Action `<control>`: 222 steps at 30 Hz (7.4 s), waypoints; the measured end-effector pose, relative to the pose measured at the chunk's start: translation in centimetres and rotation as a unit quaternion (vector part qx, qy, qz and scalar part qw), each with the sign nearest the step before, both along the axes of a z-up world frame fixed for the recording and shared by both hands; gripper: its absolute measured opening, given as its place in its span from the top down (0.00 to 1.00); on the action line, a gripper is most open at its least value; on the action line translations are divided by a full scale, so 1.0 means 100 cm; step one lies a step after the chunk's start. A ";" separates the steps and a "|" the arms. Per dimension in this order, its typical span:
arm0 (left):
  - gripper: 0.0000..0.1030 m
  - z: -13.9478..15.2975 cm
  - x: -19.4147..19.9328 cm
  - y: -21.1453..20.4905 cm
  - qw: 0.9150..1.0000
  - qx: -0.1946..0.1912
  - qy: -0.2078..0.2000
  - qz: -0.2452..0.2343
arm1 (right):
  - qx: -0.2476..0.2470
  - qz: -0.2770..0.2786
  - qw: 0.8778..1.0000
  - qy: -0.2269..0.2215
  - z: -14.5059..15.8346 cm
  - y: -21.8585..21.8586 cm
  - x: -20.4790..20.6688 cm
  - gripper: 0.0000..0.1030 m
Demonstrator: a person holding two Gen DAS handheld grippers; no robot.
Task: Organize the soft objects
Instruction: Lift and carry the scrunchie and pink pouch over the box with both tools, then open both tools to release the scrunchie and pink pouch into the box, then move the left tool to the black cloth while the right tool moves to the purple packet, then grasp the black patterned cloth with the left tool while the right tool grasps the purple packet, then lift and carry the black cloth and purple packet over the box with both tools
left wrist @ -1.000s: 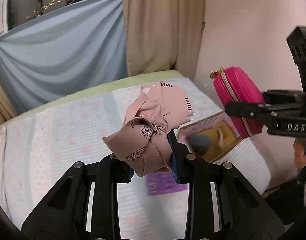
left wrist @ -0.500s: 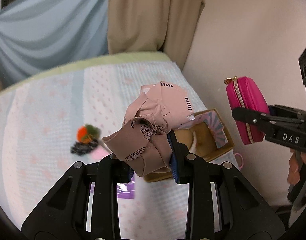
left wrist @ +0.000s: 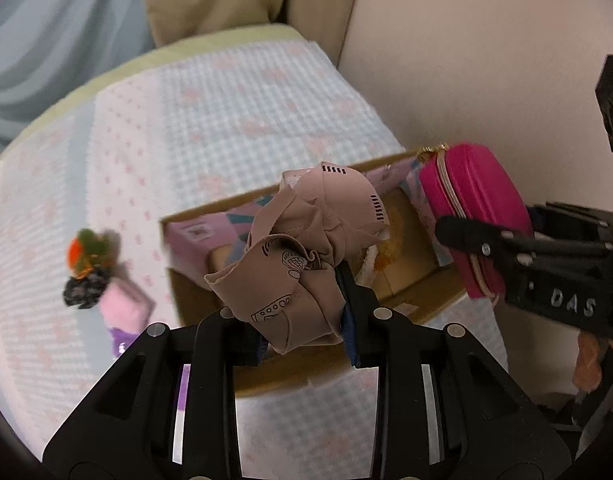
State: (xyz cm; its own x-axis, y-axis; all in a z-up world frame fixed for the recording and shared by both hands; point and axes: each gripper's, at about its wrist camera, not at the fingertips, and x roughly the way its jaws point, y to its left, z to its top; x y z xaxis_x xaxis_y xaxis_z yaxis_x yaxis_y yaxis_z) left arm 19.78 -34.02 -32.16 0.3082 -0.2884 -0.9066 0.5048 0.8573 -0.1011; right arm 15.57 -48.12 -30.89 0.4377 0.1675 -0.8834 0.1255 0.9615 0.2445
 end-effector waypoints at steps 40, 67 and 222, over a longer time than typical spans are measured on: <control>0.00 0.017 -0.009 0.023 1.000 0.011 0.003 0.013 | 0.017 -0.069 0.997 0.000 -0.008 -0.017 -0.013 0.00; 0.00 0.179 -0.095 0.228 0.983 -0.008 -0.121 0.139 | -0.069 0.035 0.988 -0.133 0.165 0.141 -0.068 0.00; 0.75 0.146 -0.043 0.181 0.991 -0.050 -0.114 0.056 | -0.072 0.024 0.996 -0.038 0.132 0.162 -0.054 0.76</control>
